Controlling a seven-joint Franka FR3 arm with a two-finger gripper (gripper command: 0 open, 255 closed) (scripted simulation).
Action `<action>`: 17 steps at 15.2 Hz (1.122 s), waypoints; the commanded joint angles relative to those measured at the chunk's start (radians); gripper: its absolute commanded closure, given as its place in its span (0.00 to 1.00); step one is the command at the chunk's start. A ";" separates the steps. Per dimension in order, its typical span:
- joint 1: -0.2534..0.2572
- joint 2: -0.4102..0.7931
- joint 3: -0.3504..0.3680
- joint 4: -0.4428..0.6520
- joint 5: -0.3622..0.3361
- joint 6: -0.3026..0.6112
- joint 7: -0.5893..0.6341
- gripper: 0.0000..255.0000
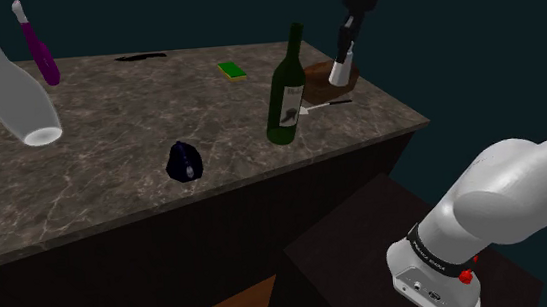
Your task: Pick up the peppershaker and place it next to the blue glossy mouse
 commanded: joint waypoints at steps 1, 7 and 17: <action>0.019 0.004 0.039 -0.001 0.015 0.000 0.052 1.00; 0.072 0.028 0.149 0.023 0.056 -0.013 0.197 1.00; 0.153 0.154 0.325 0.152 0.098 -0.033 0.441 1.00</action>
